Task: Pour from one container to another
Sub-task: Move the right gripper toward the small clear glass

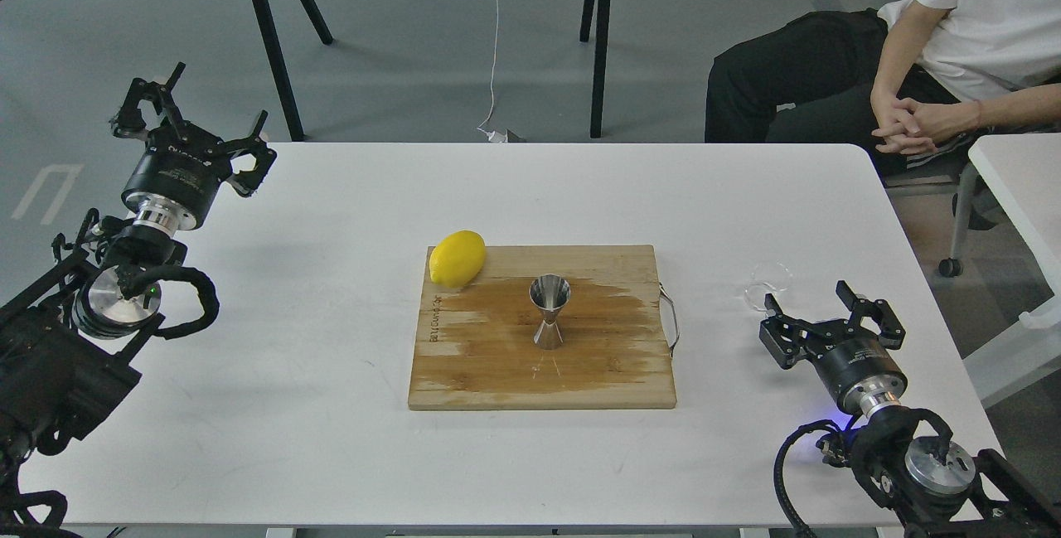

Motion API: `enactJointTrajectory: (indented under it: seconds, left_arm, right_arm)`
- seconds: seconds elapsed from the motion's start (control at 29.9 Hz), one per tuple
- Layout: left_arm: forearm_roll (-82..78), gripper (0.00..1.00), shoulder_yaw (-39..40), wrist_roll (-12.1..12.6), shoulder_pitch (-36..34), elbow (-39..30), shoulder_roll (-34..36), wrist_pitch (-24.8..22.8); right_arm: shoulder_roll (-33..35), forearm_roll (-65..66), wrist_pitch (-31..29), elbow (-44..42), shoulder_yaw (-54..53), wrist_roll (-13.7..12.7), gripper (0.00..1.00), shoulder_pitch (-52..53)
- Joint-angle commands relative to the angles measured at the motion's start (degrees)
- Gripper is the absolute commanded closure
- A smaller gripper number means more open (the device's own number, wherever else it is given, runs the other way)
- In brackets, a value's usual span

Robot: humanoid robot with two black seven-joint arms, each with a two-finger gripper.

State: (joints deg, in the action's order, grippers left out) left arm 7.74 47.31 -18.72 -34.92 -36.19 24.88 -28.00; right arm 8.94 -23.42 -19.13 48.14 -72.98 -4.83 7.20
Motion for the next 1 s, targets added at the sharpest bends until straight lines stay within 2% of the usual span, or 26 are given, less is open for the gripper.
enactJointTrajectory:
  seconds: [0.0, 0.53, 0.97]
  left_arm:
    - [-0.01, 0.0, -0.38, 0.0, -1.29, 2.0, -0.18, 0.0]
    - [-0.1, 0.0, -0.55, 0.09, -1.38, 2.18, -0.36, 0.0]
    - [-0.1, 0.0, -0.64, -0.09, -1.38, 3.85, -0.45, 0.0]
  right_arm:
    - [-1.55, 0.04, -0.12, -4.01, 0.03, 0.08, 0.0, 1.67]
    - [-3.14, 0.4, 0.32, -11.13, 0.55, 0.7, 0.04, 6.95]
    - [-4.11, 0.48, 0.32, -13.42, 1.96, 0.61, 0.04, 9.49]
